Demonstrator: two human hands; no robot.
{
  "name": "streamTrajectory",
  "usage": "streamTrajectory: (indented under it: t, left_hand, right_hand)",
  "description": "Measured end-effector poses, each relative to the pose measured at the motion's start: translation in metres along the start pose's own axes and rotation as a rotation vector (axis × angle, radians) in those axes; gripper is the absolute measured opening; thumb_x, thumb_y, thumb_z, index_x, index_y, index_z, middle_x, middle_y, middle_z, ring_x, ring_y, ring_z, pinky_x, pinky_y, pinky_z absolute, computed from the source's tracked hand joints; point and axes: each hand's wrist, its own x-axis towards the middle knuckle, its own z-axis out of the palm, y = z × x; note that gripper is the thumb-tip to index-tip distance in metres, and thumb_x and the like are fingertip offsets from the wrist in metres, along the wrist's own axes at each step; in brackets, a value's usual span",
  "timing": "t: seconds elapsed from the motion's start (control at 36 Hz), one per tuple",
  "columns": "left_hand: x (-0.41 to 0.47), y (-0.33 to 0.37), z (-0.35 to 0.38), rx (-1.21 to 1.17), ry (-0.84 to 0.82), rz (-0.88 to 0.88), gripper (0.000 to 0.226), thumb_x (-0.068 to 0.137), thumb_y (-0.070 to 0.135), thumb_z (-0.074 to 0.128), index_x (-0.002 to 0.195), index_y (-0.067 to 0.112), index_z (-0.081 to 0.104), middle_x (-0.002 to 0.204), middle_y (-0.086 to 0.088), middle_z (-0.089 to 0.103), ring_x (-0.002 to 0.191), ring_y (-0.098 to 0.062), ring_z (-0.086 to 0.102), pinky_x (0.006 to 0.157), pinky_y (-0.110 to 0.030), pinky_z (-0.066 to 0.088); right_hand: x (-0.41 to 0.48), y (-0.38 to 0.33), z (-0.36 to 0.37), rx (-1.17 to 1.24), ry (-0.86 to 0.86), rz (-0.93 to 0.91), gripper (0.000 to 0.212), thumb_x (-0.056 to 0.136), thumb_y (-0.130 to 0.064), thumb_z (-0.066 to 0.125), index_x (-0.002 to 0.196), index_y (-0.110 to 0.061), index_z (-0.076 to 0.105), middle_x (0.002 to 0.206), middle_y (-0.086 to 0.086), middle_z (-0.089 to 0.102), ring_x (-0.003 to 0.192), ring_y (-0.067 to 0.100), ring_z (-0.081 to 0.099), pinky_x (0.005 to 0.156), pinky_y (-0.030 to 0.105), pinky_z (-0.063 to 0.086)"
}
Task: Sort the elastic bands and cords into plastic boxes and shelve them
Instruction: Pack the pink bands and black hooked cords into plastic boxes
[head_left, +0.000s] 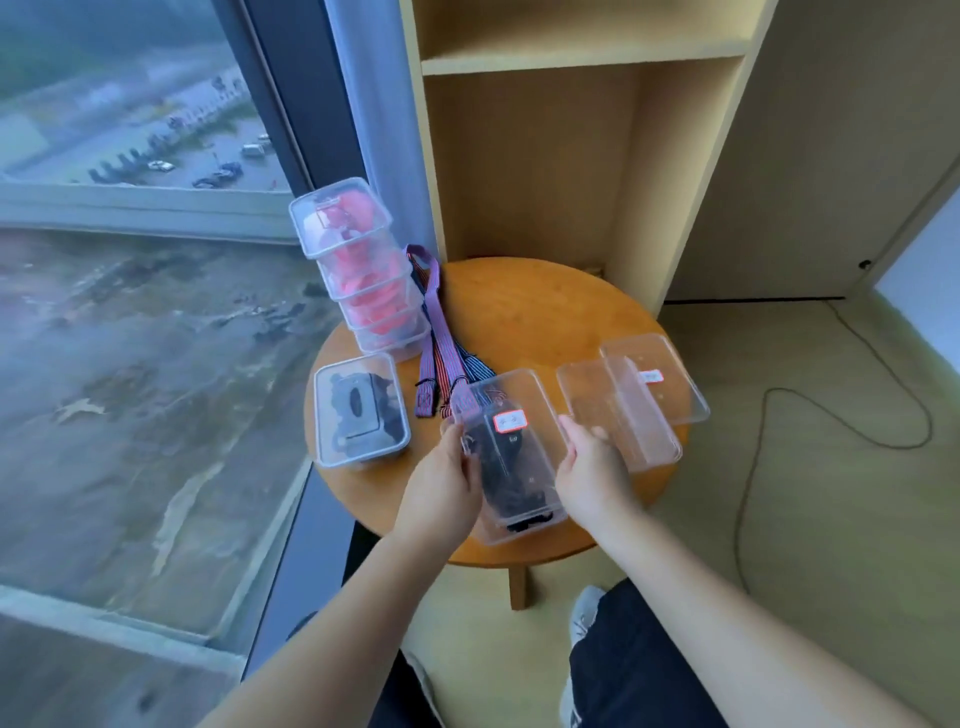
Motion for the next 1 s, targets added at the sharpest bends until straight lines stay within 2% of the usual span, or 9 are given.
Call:
streamTrajectory:
  t: [0.06, 0.17, 0.28, 0.47, 0.69, 0.75, 0.83, 0.89, 1.0]
  left_hand:
    - [-0.007, -0.007, 0.003, 0.014, -0.001, -0.031, 0.035, 0.098, 0.02, 0.044, 0.133, 0.023, 0.046, 0.094, -0.007, 0.069, 0.085, -0.031, 0.063, 0.063, -0.031, 0.036]
    - [-0.013, -0.013, 0.008, 0.044, -0.021, -0.1, 0.033, 0.099, 0.023, 0.041, 0.131, 0.022, 0.045, 0.098, -0.003, 0.069, 0.085, -0.024, 0.063, 0.066, -0.031, 0.045]
    - [-0.013, -0.015, 0.011, 0.067, -0.044, -0.093, 0.043, 0.099, 0.021, 0.041, 0.141, 0.02, 0.038, 0.103, -0.004, 0.067, 0.088, -0.024, 0.062, 0.068, -0.028, 0.043]
    - [-0.01, -0.018, 0.012, 0.136, -0.113, -0.132, 0.041, 0.099, 0.018, 0.039, 0.14, 0.017, 0.037, 0.113, -0.009, 0.063, 0.099, -0.028, 0.06, 0.076, -0.034, 0.047]
    - [-0.007, -0.019, 0.019, 0.23, -0.163, -0.188, 0.046, 0.099, 0.018, 0.037, 0.144, 0.013, 0.032, 0.114, -0.011, 0.057, 0.1, -0.028, 0.058, 0.072, -0.032, 0.042]
    - [-0.005, -0.021, 0.021, 0.374, -0.161, -0.133, 0.046, 0.098, 0.021, 0.037, 0.143, 0.01, 0.033, 0.127, -0.011, 0.048, 0.116, -0.027, 0.049, 0.088, -0.032, 0.04]
    - [0.003, -0.026, 0.024, 0.51, -0.174, 0.059, 0.064, 0.094, 0.024, 0.034, 0.153, 0.004, 0.015, 0.159, -0.015, 0.018, 0.148, -0.028, 0.01, 0.119, -0.034, 0.014]
    - [0.009, -0.024, 0.026, 0.453, -0.22, 0.06, 0.071, 0.092, 0.022, 0.036, 0.154, 0.003, 0.008, 0.163, -0.014, 0.0, 0.151, -0.025, -0.006, 0.121, -0.036, 0.004]
    - [0.01, -0.024, 0.033, 0.42, -0.224, 0.043, 0.074, 0.092, 0.023, 0.038, 0.154, -0.001, 0.005, 0.163, -0.015, -0.002, 0.151, -0.025, -0.008, 0.122, -0.034, 0.001]
  right_hand:
    - [-0.003, -0.001, 0.005, -0.083, -0.055, 0.0, 0.056, 0.099, -0.009, 0.042, 0.152, -0.02, 0.03, 0.144, 0.011, 0.039, 0.126, 0.029, 0.049, 0.102, 0.034, 0.043]
    - [-0.002, -0.005, 0.009, -0.261, -0.123, 0.002, 0.058, 0.099, -0.016, 0.044, 0.153, -0.019, 0.023, 0.151, 0.013, 0.031, 0.132, 0.033, 0.043, 0.105, 0.039, 0.041]
    - [0.001, -0.01, 0.016, -0.304, -0.17, -0.094, 0.064, 0.094, -0.008, 0.049, 0.152, -0.019, 0.024, 0.15, 0.007, 0.026, 0.13, 0.031, 0.043, 0.103, 0.036, 0.043]
    - [0.012, -0.011, 0.031, -0.335, -0.216, -0.188, 0.067, 0.093, -0.001, 0.043, 0.154, -0.011, 0.019, 0.164, -0.004, -0.005, 0.142, 0.027, 0.031, 0.108, 0.033, 0.036]
    - [0.016, -0.005, 0.033, -0.435, -0.172, -0.252, 0.062, 0.095, 0.003, 0.04, 0.153, -0.009, 0.021, 0.163, 0.003, 0.007, 0.141, 0.029, 0.031, 0.113, 0.035, 0.033]
    - [0.018, -0.008, 0.034, -0.511, -0.148, -0.291, 0.063, 0.095, 0.002, 0.042, 0.153, -0.008, 0.019, 0.161, 0.007, 0.012, 0.142, 0.029, 0.025, 0.113, 0.036, 0.03]
    - [0.026, -0.012, 0.035, -0.538, -0.17, -0.331, 0.067, 0.092, 0.003, 0.046, 0.152, -0.005, 0.017, 0.161, 0.01, 0.01, 0.149, 0.027, 0.008, 0.118, 0.035, 0.02]
    - [0.034, -0.016, 0.034, -0.481, -0.228, -0.331, 0.067, 0.09, 0.006, 0.047, 0.151, -0.002, 0.019, 0.163, 0.008, 0.006, 0.151, 0.022, 0.002, 0.119, 0.031, 0.016]
    - [0.044, -0.015, 0.032, -0.341, -0.236, -0.319, 0.059, 0.091, 0.001, 0.044, 0.148, -0.003, 0.029, 0.161, 0.008, 0.019, 0.149, 0.021, 0.014, 0.116, 0.028, 0.019]
